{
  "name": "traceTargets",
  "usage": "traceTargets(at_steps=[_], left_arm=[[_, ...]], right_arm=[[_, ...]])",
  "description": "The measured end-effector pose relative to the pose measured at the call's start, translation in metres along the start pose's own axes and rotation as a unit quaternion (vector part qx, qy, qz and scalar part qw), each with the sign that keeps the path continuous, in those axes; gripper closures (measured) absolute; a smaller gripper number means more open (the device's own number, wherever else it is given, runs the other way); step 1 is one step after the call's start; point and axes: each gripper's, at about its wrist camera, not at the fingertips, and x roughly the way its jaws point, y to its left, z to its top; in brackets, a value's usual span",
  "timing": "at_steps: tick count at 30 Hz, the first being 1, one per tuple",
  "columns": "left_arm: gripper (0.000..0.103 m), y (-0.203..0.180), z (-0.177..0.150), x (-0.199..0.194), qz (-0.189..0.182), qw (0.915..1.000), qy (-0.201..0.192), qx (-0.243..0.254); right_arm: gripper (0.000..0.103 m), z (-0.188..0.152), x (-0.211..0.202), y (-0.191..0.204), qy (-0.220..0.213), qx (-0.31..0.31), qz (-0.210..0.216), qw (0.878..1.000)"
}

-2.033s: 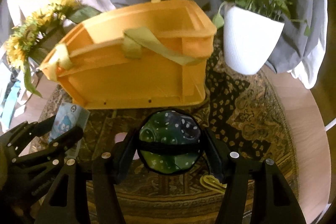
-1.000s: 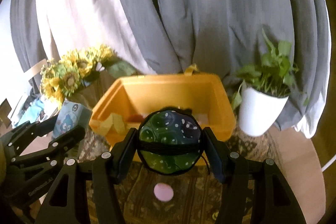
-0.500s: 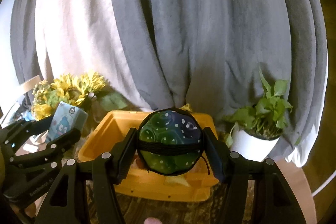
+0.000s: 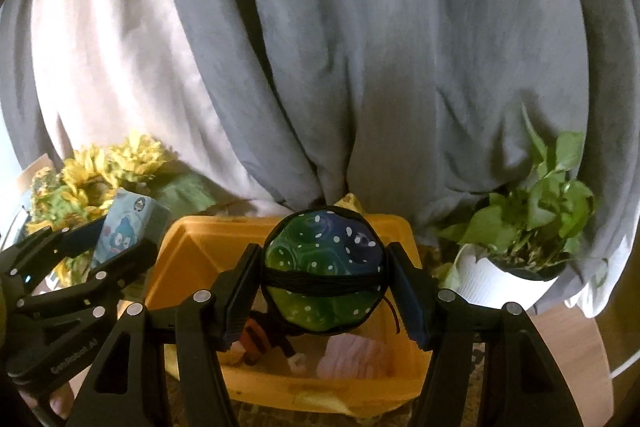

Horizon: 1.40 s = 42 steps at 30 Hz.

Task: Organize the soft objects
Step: 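Carry the tissue pack and green jar into the orange crate and release both, then withdraw both tools from the crate toward the pink sponge and yellow cord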

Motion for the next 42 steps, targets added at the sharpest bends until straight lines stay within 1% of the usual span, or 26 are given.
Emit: traceTargets(at_steps=[5,11,18,21,22,23,25,28,33,39,42], left_arm=[[0.051,-0.002,0.0,0.032,-0.002,0.9994,0.031,0.015],[0.051,-0.002,-0.004,0.063,-0.005,0.9977,0.066,0.018],[0.051,-0.001,-0.008,0.09,-0.015,0.9939,0.107,0.02],[0.051,0.001,-0.009,0.101,-0.011,0.992,0.125,0.015],[0.049,0.001,-0.01,0.104,-0.017,0.9908,0.134,0.013],[0.041,0.002,-0.011,0.106,-0.021,0.9901,0.138,0.01],[0.029,0.003,-0.011,0.106,-0.024,0.9902,0.138,0.005],[0.028,0.001,-0.009,0.102,-0.019,0.9916,0.127,0.009],[0.028,-0.001,-0.007,0.094,-0.021,0.9927,0.118,0.009],[0.026,-0.003,-0.002,0.067,-0.014,0.9956,0.093,0.003],[0.021,-0.004,-0.002,0.05,-0.013,0.9968,0.079,0.0]], right_arm=[[0.04,0.002,0.03,-0.01,0.027,0.006,-0.004,1.0],[0.04,-0.001,0.064,-0.014,0.066,0.003,-0.01,0.998],[0.04,-0.008,0.092,-0.019,0.102,0.004,-0.017,0.995],[0.04,-0.009,0.1,-0.019,0.117,0.002,-0.016,0.993],[0.039,-0.009,0.103,-0.019,0.123,0.001,-0.017,0.992],[0.039,-0.009,0.106,-0.021,0.129,0.001,-0.017,0.991],[0.036,-0.01,0.11,-0.022,0.143,0.001,-0.015,0.99],[0.035,-0.009,0.113,-0.024,0.153,0.008,-0.008,0.988],[0.035,-0.008,0.107,-0.024,0.138,0.005,-0.022,0.99],[0.035,-0.005,0.09,-0.028,0.114,0.013,-0.028,0.993],[0.035,-0.004,0.078,-0.028,0.106,0.017,-0.026,0.994]])
